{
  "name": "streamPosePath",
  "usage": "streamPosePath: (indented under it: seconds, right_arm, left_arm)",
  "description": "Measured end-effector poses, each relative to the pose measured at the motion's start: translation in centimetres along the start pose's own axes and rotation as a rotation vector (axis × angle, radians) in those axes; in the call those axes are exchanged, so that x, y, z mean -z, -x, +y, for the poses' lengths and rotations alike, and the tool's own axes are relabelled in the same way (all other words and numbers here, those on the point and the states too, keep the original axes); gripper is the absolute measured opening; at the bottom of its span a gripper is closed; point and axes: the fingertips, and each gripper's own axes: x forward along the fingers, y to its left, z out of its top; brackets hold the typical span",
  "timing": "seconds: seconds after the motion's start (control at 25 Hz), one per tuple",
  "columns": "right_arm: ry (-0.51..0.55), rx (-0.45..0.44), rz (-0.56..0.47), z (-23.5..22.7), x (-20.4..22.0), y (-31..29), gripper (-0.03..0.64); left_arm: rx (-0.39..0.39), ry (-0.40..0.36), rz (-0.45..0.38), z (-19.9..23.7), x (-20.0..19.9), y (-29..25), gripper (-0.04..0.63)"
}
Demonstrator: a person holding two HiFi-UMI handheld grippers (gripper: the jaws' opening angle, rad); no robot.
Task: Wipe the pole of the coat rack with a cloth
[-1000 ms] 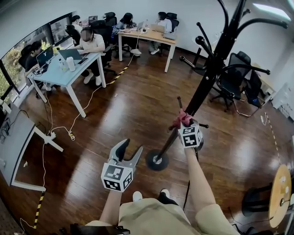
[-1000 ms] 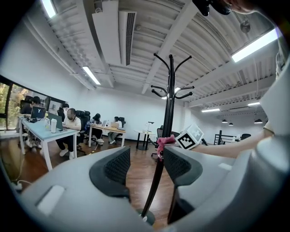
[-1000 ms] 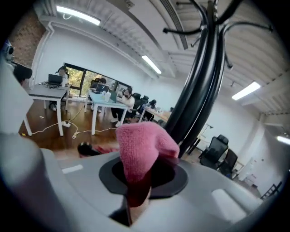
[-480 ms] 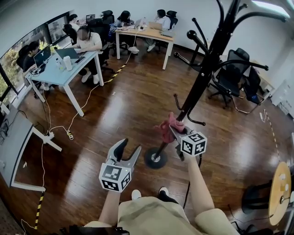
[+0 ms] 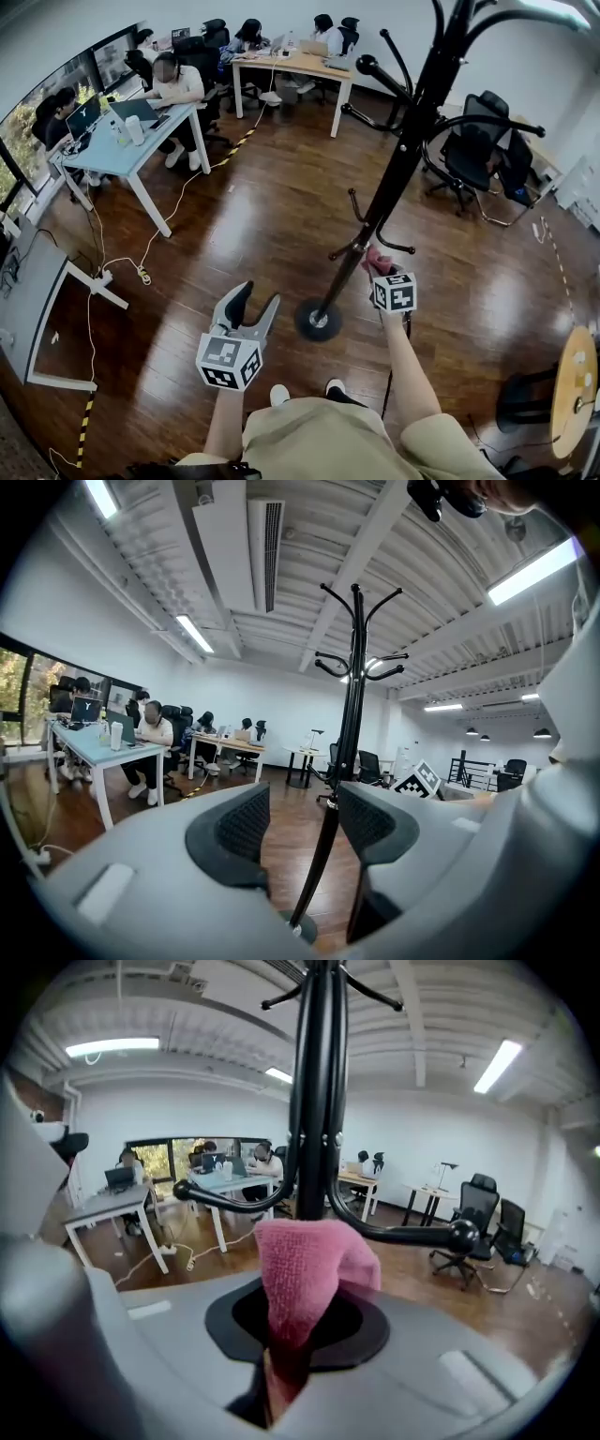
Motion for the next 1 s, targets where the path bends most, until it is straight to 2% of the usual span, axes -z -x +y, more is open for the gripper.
streamPosePath:
  seconds: [0.2,0.32,0.44,0.64,0.76,0.84,1.0]
  right_arm:
    - [-0.121,-0.168,-0.081,2.8,-2.7,-3.1,0.041]
    - [-0.164,-0.211,-0.12,3.4,-3.6,-4.3,0.043]
    - [-0.016,-0.255,-0.169,3.7,-3.8,-4.4,0.041]
    - [0.117,-0.47,-0.232,6.2,-3.6,-3.1,0.041]
    - [0.21,-0.615,-0.27,9.6,-3.5,-1.2,0.041]
    - [0.247,-0.681,-0.301,11.7,-3.9,0.1,0.041]
    - [0.249,-0.724,-0.324,13.9,-4.3,2.0,0.041]
  left_arm:
    - [-0.016,-0.015,0.002,-0.2,-0.8,-0.3,0.221]
    - [-0.03,-0.024,0.0,-0.5,-1.3,-0.5,0.221]
    - [-0.052,-0.032,-0.005,-0.6,-1.6,-0.5,0.213]
    - [-0.087,-0.035,0.008,-0.4,-1.4,-0.6,0.213]
    - [-0.102,-0.039,0.014,-0.5,-1.5,-0.9,0.213]
    - [-0.106,-0.044,0.017,-0.8,-1.6,-1.5,0.213]
    - [-0.097,-0.062,0.023,-1.7,-2.0,-2.6,0.213]
